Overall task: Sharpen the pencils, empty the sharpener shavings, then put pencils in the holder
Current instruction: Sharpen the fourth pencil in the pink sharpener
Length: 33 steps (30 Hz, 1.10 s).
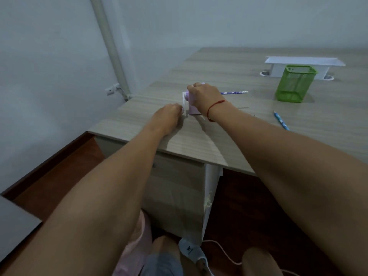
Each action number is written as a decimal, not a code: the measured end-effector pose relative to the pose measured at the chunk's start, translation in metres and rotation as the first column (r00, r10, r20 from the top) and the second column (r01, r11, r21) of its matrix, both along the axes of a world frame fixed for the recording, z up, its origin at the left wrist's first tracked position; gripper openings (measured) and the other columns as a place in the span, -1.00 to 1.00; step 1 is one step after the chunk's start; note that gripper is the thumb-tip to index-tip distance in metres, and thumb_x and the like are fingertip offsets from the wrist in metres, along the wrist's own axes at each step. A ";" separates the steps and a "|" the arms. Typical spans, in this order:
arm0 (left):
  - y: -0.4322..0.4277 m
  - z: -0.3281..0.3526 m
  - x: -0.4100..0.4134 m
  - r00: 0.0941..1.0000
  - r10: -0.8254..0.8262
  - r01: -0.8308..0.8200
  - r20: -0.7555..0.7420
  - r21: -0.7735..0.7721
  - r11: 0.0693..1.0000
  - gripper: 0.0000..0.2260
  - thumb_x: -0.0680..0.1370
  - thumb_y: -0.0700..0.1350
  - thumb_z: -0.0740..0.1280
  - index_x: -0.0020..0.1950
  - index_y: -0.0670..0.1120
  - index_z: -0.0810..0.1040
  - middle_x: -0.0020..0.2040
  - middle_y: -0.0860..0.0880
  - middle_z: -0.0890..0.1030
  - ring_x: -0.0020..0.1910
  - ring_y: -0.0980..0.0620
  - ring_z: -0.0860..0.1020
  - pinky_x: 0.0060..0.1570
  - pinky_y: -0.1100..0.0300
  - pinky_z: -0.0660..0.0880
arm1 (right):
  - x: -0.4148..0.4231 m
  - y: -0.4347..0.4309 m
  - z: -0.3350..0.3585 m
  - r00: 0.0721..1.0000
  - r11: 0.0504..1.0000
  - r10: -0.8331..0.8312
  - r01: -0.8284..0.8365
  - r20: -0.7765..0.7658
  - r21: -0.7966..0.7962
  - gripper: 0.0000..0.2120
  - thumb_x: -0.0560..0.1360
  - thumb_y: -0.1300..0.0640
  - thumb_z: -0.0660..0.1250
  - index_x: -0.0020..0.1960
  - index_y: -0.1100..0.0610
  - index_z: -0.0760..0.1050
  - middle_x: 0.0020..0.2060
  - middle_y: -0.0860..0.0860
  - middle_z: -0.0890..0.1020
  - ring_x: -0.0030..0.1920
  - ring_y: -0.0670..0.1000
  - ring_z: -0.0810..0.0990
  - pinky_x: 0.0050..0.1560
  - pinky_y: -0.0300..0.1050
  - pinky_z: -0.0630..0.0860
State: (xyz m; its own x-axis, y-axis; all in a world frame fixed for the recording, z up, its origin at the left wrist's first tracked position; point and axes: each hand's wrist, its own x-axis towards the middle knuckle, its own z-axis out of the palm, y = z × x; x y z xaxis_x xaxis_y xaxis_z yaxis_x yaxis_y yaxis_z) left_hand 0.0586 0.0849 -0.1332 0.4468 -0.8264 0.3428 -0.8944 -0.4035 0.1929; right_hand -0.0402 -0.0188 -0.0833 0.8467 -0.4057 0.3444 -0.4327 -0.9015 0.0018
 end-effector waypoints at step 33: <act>0.007 0.013 0.001 0.983 -0.106 0.108 0.150 -0.006 0.994 -0.76 0.61 -0.14 0.13 0.00 -0.24 0.53 0.00 -0.25 0.58 -0.04 -0.24 0.55 -0.09 -0.05 0.46 | 0.003 0.001 0.009 0.999 0.999 -0.014 0.012 -0.050 -0.049 -0.68 0.58 0.24 0.11 0.29 0.26 0.43 0.26 0.22 0.52 0.28 0.23 0.48 0.19 0.05 0.43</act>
State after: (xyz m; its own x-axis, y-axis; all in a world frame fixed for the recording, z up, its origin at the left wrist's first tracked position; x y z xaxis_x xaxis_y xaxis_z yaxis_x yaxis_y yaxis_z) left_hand 0.0598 0.0923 -0.1205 0.2989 -0.8614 0.4106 -0.9515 -0.3019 0.0593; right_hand -0.0371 -0.0177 -0.0747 0.8581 -0.4008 0.3209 -0.4427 -0.8941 0.0672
